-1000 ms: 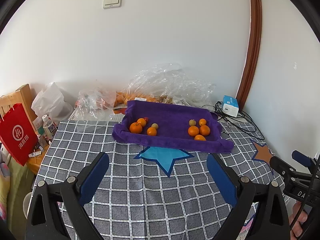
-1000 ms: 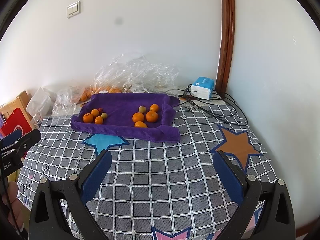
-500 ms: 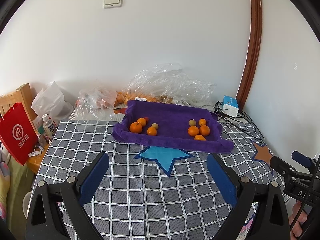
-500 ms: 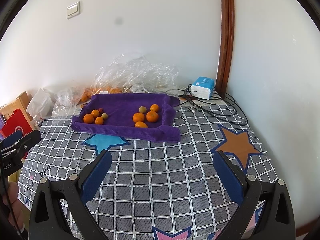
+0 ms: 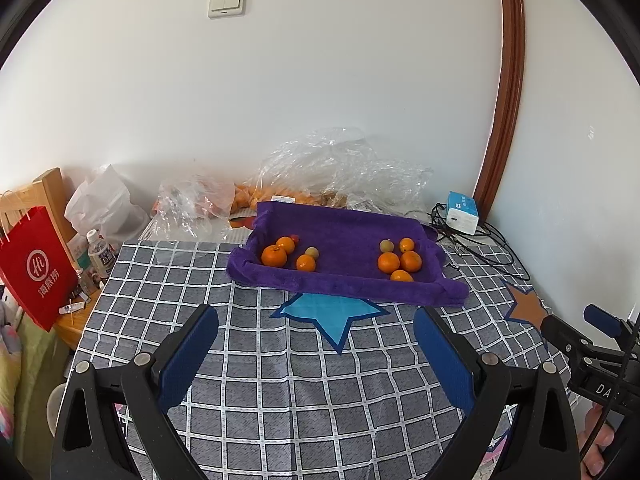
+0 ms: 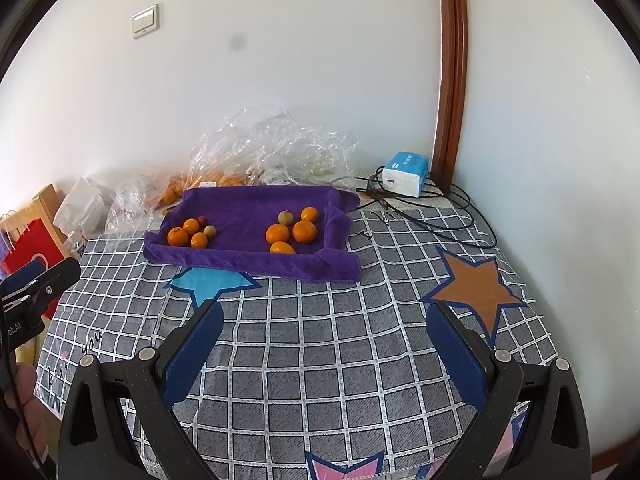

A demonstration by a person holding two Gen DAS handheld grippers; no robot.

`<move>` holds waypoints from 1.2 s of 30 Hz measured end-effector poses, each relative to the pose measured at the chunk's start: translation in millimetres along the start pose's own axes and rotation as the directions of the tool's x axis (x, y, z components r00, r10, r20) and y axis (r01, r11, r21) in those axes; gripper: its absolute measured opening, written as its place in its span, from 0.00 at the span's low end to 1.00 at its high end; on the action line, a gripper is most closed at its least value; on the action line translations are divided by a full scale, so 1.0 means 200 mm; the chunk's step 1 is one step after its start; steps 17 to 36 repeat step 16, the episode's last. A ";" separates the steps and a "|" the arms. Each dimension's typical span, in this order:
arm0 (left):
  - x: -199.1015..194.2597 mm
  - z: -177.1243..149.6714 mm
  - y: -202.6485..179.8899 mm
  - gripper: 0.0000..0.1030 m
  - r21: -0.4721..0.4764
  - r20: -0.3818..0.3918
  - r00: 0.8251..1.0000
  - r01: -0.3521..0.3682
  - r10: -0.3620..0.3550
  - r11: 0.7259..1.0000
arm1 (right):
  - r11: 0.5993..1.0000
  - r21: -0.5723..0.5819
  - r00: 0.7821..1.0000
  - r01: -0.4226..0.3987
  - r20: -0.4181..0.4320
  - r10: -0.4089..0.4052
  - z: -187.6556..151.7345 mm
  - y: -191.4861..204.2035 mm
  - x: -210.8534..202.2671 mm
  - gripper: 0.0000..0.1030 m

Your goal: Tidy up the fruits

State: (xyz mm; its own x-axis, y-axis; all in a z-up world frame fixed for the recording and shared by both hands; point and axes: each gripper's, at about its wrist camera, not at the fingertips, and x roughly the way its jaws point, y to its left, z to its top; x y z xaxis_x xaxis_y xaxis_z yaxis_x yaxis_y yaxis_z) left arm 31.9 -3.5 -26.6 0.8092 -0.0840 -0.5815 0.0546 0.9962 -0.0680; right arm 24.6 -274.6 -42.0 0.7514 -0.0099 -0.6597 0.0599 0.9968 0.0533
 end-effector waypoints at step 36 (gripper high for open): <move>0.00 0.00 -0.01 0.96 0.006 0.004 1.000 0.004 -0.004 1.000 | 1.000 -0.002 1.000 0.003 0.000 -0.003 -0.01 0.01 0.00 0.97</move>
